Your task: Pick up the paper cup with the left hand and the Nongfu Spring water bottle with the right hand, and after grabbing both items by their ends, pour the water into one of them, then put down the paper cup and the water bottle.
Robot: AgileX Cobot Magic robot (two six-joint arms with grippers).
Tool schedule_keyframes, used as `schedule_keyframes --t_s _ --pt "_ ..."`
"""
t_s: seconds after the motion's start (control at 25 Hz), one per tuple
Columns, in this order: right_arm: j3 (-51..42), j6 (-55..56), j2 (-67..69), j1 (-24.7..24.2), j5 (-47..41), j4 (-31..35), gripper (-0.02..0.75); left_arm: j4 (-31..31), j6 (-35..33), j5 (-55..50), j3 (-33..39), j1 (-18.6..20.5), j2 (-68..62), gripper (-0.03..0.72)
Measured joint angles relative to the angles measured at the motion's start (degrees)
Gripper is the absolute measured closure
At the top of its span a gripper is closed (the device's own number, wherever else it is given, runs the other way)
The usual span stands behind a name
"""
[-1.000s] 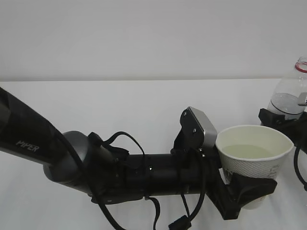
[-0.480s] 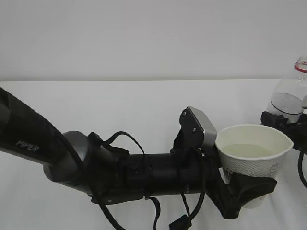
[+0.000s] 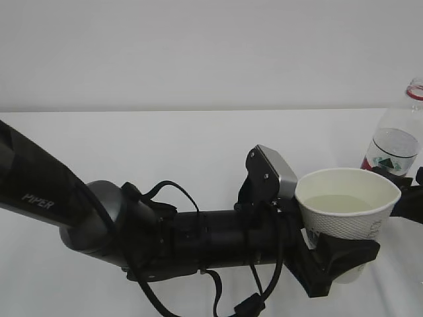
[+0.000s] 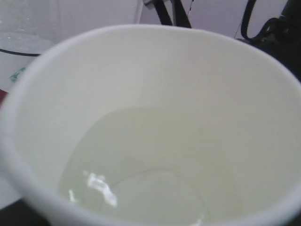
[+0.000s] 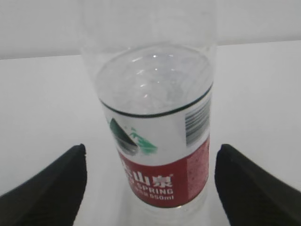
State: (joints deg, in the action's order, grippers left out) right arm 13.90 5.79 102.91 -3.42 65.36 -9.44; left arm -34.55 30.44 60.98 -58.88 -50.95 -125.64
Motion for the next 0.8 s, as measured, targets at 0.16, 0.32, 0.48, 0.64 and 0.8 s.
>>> schedule_keyframes --t_s 0.16,0.32,0.48,0.64,0.8 --pt "-3.29 0.0 -2.41 0.0 0.1 0.0 0.096 0.0 0.0 0.0 0.0 0.0 0.0 0.153" --pt "-6.31 0.0 -5.42 0.0 0.1 0.0 0.096 0.0 0.0 0.0 0.0 0.0 0.0 0.153" --pt "-8.27 0.0 -9.61 0.0 0.1 0.0 0.096 0.0 0.0 0.0 0.0 0.0 0.0 0.153" --pt "-9.91 0.13 -14.86 0.0 0.1 0.0 0.096 0.0 0.0 0.0 0.0 0.0 0.0 0.153" --pt "-10.19 0.4 -20.57 0.0 0.1 0.0 0.096 0.0 0.0 -0.04 0.0 0.0 0.0 0.153"
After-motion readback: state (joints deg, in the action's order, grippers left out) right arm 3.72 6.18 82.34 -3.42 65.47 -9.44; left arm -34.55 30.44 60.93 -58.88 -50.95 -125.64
